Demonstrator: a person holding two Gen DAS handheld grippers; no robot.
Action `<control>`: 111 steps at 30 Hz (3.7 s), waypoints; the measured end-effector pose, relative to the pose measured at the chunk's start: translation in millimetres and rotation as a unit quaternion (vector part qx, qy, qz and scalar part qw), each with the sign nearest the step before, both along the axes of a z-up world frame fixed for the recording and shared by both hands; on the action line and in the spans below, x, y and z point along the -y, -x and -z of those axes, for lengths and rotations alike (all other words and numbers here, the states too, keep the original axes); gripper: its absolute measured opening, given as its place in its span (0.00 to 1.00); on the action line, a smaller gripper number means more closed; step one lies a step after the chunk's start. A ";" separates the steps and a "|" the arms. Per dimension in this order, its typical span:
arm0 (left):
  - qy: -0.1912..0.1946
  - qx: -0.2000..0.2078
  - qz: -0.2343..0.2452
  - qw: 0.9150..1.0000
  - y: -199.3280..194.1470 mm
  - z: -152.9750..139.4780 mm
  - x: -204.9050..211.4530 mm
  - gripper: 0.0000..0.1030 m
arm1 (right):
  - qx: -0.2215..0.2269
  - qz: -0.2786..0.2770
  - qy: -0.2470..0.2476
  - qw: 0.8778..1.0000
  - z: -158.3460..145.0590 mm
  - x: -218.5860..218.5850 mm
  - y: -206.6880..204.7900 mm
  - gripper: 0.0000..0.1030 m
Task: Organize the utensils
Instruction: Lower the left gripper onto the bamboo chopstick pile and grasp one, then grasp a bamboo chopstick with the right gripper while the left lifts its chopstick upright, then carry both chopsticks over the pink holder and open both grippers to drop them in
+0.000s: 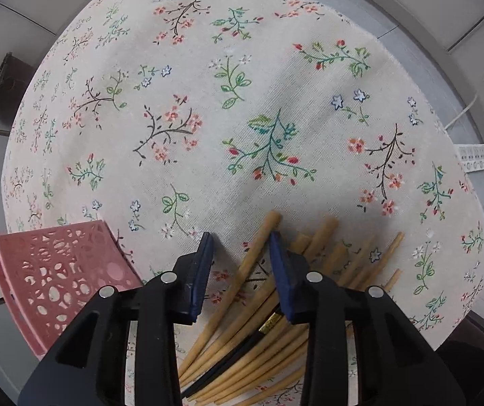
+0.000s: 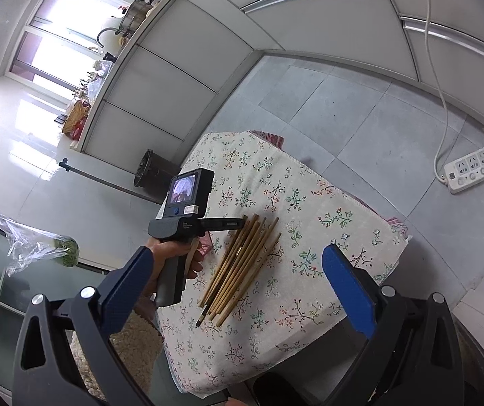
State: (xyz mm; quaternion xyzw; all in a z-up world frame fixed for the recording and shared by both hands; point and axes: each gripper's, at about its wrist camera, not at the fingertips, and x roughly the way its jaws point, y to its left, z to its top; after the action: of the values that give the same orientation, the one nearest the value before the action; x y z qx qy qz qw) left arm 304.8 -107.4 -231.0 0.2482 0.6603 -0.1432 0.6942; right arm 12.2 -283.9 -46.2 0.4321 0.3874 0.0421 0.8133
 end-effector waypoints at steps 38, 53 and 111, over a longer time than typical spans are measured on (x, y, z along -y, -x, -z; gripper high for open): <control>0.209 0.307 -0.019 0.928 198.5 -218.4 -169.4 0.06 | -0.316 0.018 0.000 0.949 165.6 -123.3 -151.8 0.29; 0.268 0.337 -0.049 0.901 202.7 -242.1 -188.4 0.06 | -0.255 0.061 -0.003 0.965 172.8 -119.3 -154.1 0.06; 0.313 0.448 -0.249 0.800 117.3 -294.1 -258.9 0.60 | 0.116 -0.124 0.199 0.965 -106.4 -210.2 -224.5 0.06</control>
State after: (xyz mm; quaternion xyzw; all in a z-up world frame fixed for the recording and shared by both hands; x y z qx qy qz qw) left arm 187.5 151.5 63.1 -0.1191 0.2346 -0.0367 0.9641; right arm 236.8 -73.7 60.2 0.2026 0.3419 0.1148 0.9104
